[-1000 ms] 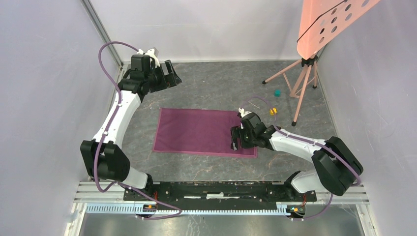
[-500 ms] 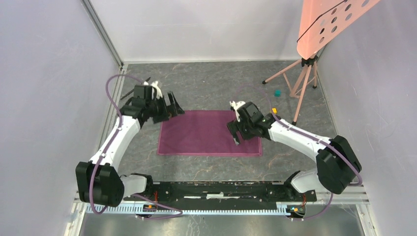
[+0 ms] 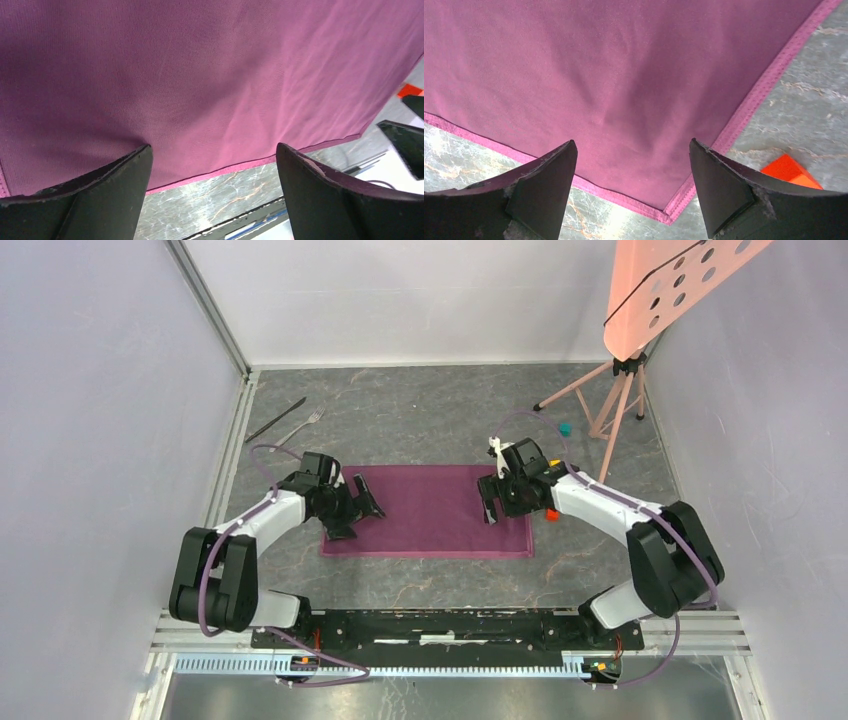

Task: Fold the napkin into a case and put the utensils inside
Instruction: Smooth out the rectangle-folded napkin at the center of the board.

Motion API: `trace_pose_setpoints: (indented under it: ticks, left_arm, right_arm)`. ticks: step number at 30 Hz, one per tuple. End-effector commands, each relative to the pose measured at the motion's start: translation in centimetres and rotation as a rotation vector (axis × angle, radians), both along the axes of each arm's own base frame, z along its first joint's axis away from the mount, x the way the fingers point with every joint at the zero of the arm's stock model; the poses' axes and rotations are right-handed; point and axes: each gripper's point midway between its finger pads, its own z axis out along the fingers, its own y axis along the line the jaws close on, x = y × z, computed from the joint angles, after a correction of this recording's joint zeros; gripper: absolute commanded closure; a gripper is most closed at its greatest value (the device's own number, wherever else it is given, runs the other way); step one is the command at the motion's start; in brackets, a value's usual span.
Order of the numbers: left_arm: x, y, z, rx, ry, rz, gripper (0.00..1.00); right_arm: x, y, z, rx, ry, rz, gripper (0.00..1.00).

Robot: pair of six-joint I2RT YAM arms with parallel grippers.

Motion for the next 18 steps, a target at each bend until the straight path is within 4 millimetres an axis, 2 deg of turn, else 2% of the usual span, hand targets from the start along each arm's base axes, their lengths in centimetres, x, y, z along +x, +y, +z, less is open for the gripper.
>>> trace_pose_setpoints:
  ticks: [1, 6, 11, 13, 15, 18]
  left_arm:
    - [-0.7, 0.8, -1.4, 0.029, 0.067, 0.128, 0.00]
    - [-3.1, 1.6, -2.4, 0.046, 0.108, 0.178, 0.00]
    - [-5.0, 2.1, -2.7, 0.047, 0.131, 0.221, 0.00]
    - [-5.4, 2.3, -2.2, 0.048, 0.118, 0.242, 0.00]
    - [-5.5, 2.3, -1.3, 0.038, 0.095, 0.252, 0.00]
    - [-5.1, 2.1, 1.0, 0.013, 0.029, 0.241, 0.00]
  right_arm:
    - [1.7, 1.6, -0.3, 0.053, -0.051, 0.008, 0.11]
    - [2.4, 2.6, -2.0, 0.054, -0.035, 0.076, 0.11]
    - [3.8, 3.3, -3.0, 0.008, -0.026, 0.137, 0.11]
    - [4.2, 3.8, -2.8, 0.007, -0.027, 0.152, 0.11]
    - [4.7, 4.5, -1.6, 0.010, -0.048, 0.172, 0.11]
    - [5.4, 5.1, 1.5, -0.011, -0.106, 0.201, 0.11]
